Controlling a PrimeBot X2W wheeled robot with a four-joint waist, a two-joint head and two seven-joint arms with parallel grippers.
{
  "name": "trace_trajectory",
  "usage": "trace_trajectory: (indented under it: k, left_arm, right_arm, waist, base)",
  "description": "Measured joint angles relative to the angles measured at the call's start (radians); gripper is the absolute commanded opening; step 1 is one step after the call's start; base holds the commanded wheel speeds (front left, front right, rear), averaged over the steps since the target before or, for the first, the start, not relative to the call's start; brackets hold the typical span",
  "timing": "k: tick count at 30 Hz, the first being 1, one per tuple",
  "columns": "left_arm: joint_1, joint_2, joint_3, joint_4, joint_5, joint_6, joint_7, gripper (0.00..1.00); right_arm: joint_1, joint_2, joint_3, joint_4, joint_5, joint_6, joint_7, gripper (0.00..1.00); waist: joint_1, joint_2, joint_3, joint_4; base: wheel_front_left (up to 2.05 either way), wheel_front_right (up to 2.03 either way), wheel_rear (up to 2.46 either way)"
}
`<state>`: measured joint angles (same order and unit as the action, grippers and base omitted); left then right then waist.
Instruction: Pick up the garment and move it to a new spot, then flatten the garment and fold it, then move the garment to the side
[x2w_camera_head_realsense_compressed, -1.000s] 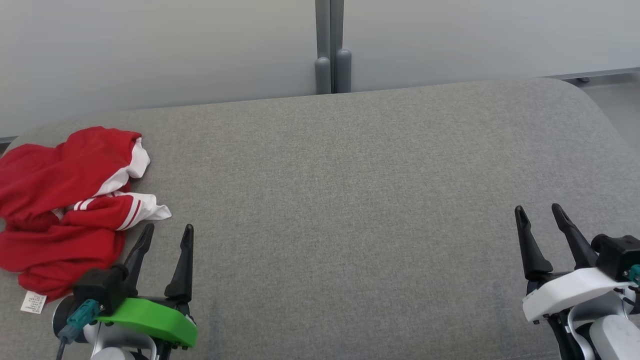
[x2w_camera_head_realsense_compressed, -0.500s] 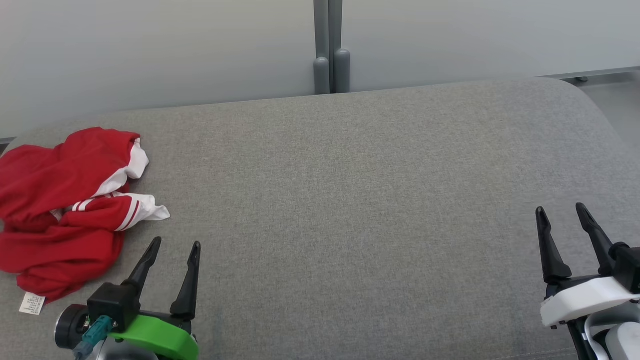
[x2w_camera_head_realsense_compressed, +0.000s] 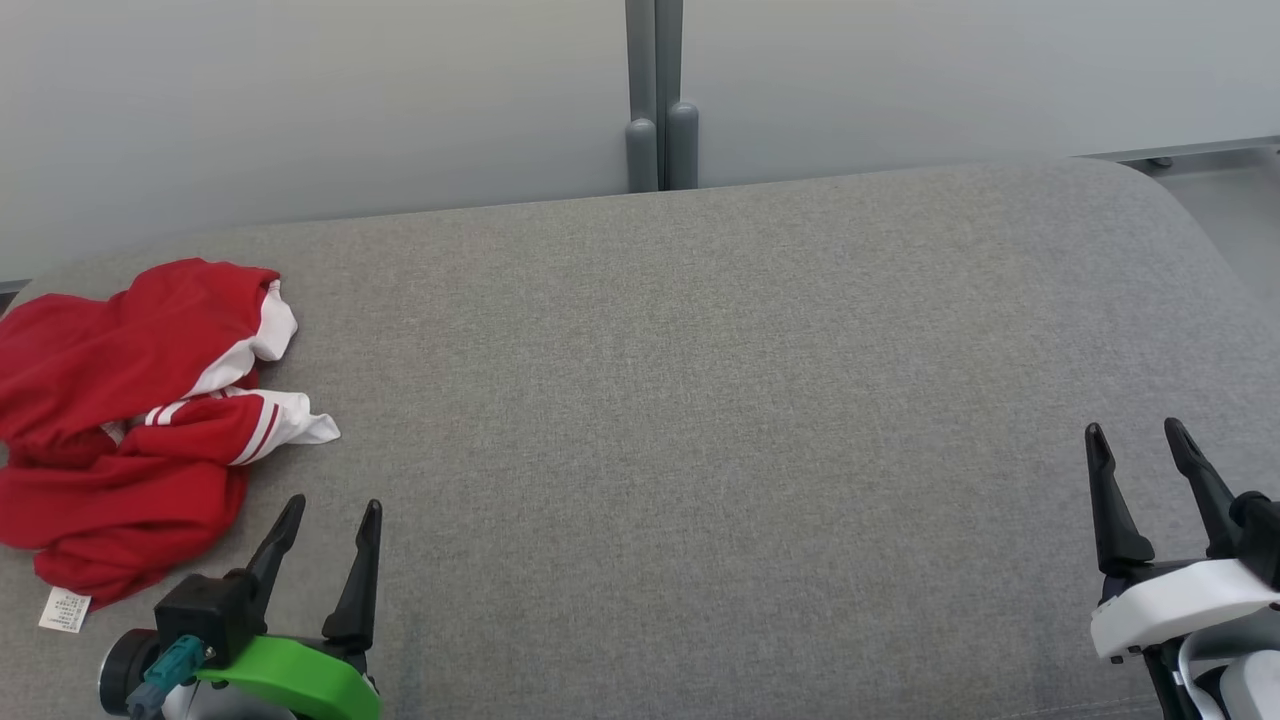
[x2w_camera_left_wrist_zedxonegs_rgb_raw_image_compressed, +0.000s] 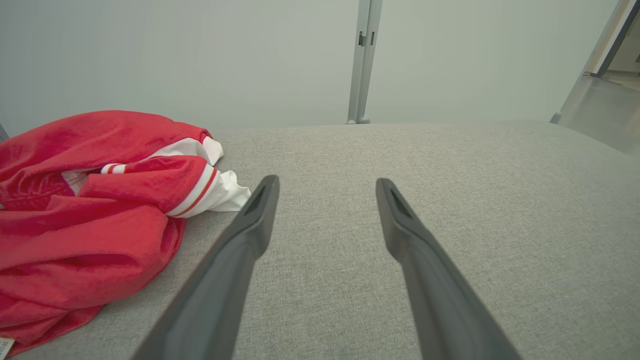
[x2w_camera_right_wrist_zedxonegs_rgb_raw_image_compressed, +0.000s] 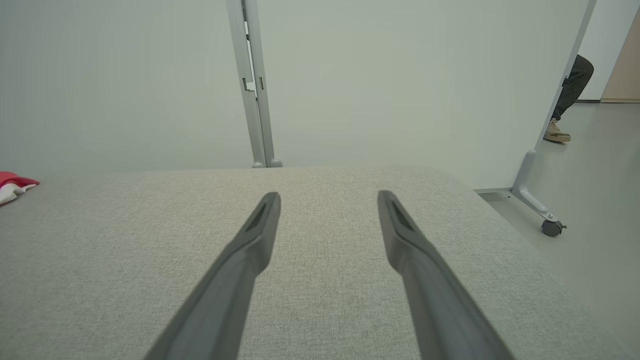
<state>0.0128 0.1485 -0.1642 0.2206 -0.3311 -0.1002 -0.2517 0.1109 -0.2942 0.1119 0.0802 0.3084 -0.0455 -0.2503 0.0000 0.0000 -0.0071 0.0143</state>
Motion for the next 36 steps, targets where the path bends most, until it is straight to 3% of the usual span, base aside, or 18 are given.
trace_trajectory:
  k: [17,36]
  left_arm:
    - [-0.032,-0.009,0.009,0.046,-0.007,-0.014,0.000,1.00]
    - [-0.039,-0.011,0.013,0.060,0.002,-0.023,0.000,1.00]
  right_arm:
    - [-0.004,0.019,-0.005,0.046,-0.012,0.053,0.000,1.00]
    - [-0.010,0.020,-0.036,0.060,-0.047,0.080,0.000,1.00]
  waist:
    - [0.0000,0.0000,-0.001,0.007]
    - [0.0000,0.0000,-0.001,0.019]
  base:
    - [0.00,0.00,0.00]
    - [0.00,0.00,0.00]
